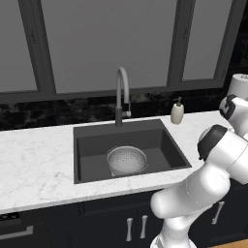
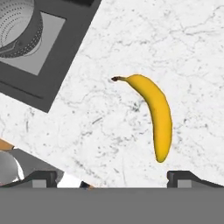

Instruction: Put the colander in the sink, put the banana in the colander, and turn on the sink faucet and pour water over the colander.

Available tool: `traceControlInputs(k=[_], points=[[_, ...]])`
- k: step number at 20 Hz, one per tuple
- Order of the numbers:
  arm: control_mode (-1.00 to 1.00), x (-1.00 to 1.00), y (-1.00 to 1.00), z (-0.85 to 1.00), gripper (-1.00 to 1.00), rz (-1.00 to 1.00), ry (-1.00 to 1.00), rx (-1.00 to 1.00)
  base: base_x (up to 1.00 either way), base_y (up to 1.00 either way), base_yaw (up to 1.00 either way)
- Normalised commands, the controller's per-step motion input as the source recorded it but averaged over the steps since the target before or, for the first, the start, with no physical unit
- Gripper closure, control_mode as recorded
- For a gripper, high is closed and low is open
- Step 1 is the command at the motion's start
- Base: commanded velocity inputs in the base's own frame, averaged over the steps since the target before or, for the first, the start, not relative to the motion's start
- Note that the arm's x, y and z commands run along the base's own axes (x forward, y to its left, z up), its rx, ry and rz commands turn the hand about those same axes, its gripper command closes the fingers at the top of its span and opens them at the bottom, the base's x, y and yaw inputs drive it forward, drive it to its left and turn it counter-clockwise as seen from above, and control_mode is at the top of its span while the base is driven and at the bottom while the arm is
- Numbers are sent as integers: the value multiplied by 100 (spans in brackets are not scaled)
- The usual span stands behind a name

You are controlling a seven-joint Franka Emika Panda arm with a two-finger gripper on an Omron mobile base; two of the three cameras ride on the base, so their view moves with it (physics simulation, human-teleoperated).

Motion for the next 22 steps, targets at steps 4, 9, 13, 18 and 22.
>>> traceControlInputs(k=[4, 9, 13, 18, 22], points=[[-100, 0, -2, -42, -100, -18, 0, -8, 0, 0, 0], [-100, 20, -8, -25, -100, -13, 2, -2, 0, 0, 0], [-100, 26, -15, -22, -100, -7, 0, 0, 0, 0, 0], [-100, 30, -26, -27, -100, -2, 0, -1, 0, 0, 0], [-100, 19, -31, -33, -100, 0, 0, -2, 0, 0, 0]])
